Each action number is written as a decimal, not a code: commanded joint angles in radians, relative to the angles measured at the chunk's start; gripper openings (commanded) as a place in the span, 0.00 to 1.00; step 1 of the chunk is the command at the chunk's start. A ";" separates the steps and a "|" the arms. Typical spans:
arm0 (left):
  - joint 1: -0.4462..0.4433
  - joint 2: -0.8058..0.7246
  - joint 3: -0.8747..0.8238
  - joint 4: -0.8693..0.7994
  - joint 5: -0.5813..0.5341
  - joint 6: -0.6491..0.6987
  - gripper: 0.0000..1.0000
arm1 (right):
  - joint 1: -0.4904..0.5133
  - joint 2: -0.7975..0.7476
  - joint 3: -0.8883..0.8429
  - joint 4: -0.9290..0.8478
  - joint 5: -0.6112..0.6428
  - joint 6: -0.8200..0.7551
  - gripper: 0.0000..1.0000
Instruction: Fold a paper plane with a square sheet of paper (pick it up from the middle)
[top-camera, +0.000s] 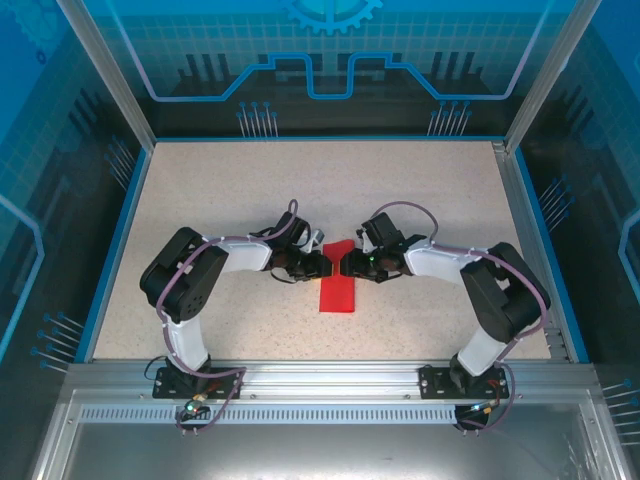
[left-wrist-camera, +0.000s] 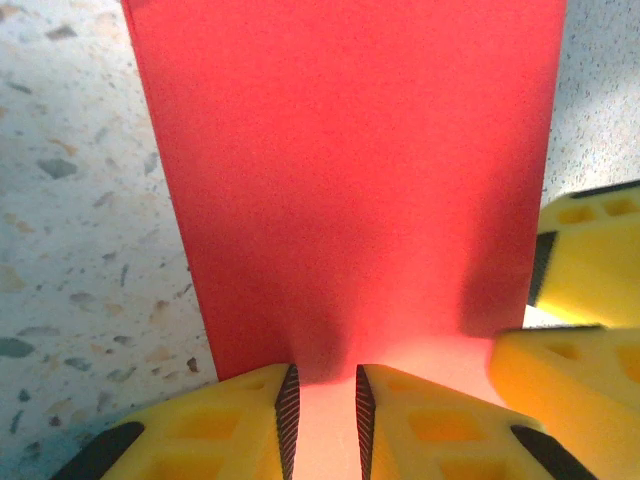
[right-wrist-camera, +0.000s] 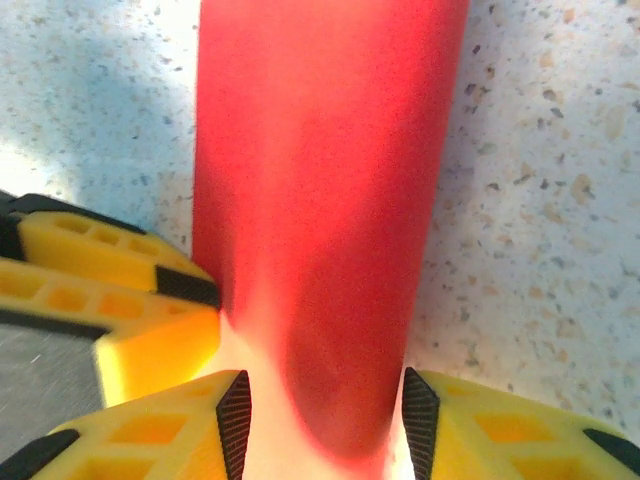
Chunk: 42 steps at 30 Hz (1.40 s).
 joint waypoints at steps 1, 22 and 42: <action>-0.013 0.095 -0.023 -0.054 -0.125 0.059 0.26 | -0.016 -0.064 -0.046 0.001 -0.023 0.021 0.47; -0.017 0.105 -0.022 -0.082 -0.147 0.076 0.25 | -0.056 0.027 -0.092 0.228 -0.191 0.062 0.14; -0.017 0.135 -0.007 -0.095 -0.166 0.083 0.26 | -0.073 0.031 -0.071 0.145 -0.180 0.009 0.12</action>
